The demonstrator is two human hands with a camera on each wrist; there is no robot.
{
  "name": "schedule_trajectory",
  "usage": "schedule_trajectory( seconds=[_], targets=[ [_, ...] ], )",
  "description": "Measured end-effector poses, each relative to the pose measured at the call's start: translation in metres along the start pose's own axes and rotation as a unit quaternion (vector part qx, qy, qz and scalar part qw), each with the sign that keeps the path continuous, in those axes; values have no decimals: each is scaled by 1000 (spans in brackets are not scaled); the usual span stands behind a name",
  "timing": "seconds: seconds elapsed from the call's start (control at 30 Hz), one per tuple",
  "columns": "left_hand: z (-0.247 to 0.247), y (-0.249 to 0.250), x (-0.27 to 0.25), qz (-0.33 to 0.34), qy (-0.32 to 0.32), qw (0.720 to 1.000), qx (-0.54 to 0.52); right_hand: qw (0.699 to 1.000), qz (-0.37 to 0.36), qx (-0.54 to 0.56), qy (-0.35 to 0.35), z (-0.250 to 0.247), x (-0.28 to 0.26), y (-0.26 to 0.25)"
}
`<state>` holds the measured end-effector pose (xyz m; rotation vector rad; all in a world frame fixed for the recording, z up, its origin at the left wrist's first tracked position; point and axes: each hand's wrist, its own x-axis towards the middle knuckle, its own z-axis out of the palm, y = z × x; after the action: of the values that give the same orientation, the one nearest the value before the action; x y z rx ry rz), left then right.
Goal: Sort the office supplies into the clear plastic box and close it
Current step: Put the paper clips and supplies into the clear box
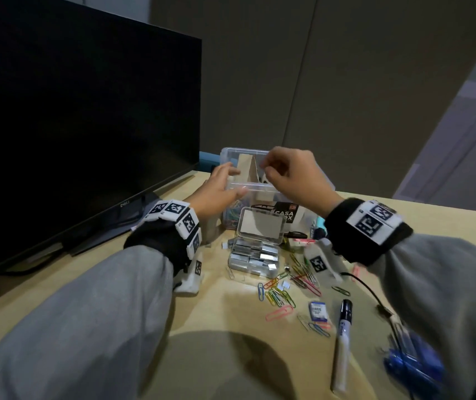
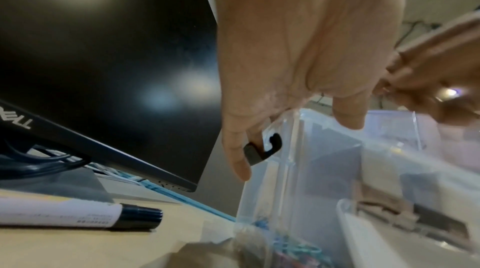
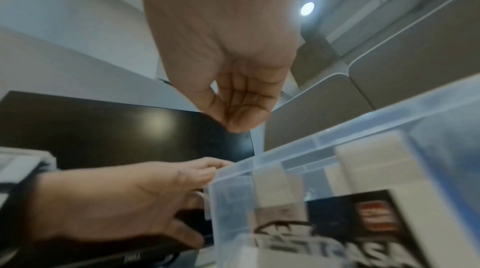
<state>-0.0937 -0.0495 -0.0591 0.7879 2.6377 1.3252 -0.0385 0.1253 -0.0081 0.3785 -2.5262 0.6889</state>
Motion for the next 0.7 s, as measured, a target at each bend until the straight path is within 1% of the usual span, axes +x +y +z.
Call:
schedule_trajectory(
  seconds=[0.03, 0.07, 0.13, 0.17, 0.2, 0.27, 0.3, 0.37, 0.43, 0.5, 0.6, 0.7],
  targets=[
    [-1, 2, -4, -5, 15, 1000, 11, 999, -19, -22, -32, -4, -8, 3],
    [-2, 4, -8, -8, 51, 998, 41, 996, -37, -49, -67, -8, -16, 6],
    [0, 5, -17, 1, 141, 981, 131, 984, -67, -110, -125, -9, -29, 15],
    [1, 5, -21, 8, 157, 973, 169, 976, -67, -142, -149, -7, -34, 21],
    [2, 3, -24, 1, 138, 970, 199, 967, -61, -175, -174, -5, -38, 25],
    [5, -4, -27, -42, 37, 967, 250, 943, -22, -248, -219, 2, -42, 32],
    [6, -7, -27, -64, -16, 960, 273, 932, 11, -280, -230, 6, -42, 33],
    [8, -11, -26, -87, -78, 946, 302, 920, 71, -304, -237, 12, -39, 33],
    [10, -12, -23, -105, -116, 944, 291, 917, 116, -286, -254, 18, -33, 34],
    [13, -11, -19, -116, -144, 943, 277, 917, 160, -245, -271, 24, -28, 36],
    [19, -9, -14, -131, -166, 939, 271, 922, 195, -196, -272, 31, -24, 40],
    [24, -8, -11, -125, -182, 933, 284, 921, 228, -140, -284, 27, -24, 43]
  ],
)
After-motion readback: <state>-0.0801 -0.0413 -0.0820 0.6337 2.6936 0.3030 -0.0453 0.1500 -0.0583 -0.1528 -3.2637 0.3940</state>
